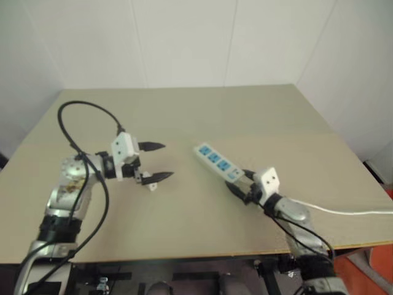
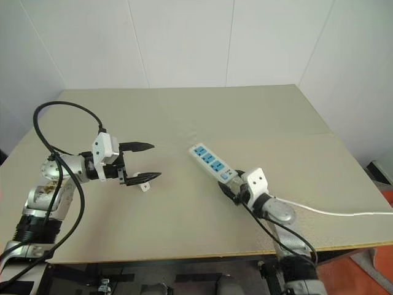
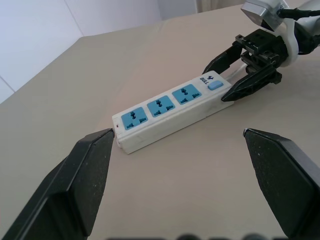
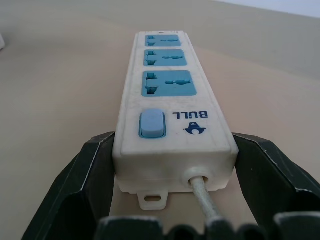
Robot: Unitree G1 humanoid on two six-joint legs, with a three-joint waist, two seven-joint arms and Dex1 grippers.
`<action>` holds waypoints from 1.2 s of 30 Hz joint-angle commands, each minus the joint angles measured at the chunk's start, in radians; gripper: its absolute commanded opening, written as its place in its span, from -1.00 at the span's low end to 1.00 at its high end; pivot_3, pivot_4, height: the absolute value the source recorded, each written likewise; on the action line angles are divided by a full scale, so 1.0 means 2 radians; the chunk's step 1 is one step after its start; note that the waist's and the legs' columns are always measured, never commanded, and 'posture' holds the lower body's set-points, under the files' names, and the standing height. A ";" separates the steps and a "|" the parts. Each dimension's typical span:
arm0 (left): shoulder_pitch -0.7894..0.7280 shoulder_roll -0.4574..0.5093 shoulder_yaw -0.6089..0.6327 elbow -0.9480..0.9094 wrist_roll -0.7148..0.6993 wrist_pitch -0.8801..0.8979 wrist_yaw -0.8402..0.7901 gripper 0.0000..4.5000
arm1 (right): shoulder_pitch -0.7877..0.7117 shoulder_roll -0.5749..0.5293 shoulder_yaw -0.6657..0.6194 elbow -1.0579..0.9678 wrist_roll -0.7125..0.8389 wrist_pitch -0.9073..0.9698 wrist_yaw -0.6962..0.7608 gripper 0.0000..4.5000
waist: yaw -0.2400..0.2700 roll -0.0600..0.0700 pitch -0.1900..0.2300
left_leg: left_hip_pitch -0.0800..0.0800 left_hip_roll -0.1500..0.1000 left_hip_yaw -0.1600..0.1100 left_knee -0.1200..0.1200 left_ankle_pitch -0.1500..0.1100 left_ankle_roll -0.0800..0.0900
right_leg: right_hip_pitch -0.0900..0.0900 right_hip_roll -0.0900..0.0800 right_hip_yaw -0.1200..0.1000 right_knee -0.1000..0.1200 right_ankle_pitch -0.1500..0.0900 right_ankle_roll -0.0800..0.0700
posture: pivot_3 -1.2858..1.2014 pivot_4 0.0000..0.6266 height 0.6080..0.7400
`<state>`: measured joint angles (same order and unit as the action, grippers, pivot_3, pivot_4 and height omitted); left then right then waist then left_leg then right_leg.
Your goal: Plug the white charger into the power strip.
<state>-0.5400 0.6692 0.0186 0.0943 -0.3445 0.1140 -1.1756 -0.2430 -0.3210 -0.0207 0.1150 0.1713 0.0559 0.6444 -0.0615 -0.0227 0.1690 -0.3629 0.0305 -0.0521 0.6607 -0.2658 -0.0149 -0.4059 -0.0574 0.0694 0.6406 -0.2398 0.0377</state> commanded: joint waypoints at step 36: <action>0.003 -0.004 0.001 -0.005 0.000 -0.011 -0.001 1.00 | -0.039 0.013 -0.005 0.075 0.032 -0.077 0.016 0.99 | 0.008 0.000 0.000 | 0.000 0.000 0.000 0.000 0.000 0.000 | 0.000 0.000 0.000 -0.001 0.000 0.000 | 0.03 -0.52 1.00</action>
<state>-0.5321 0.6572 0.0085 0.1005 -0.3424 0.1090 -1.1841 -0.3031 -0.2987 -0.0126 0.2782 0.2184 -0.0723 0.6743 -0.0456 -0.0227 0.1690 -0.3633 0.0305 -0.0519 0.6606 -0.2658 -0.0148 -0.4057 -0.0576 0.0693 0.6395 -0.2399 0.0376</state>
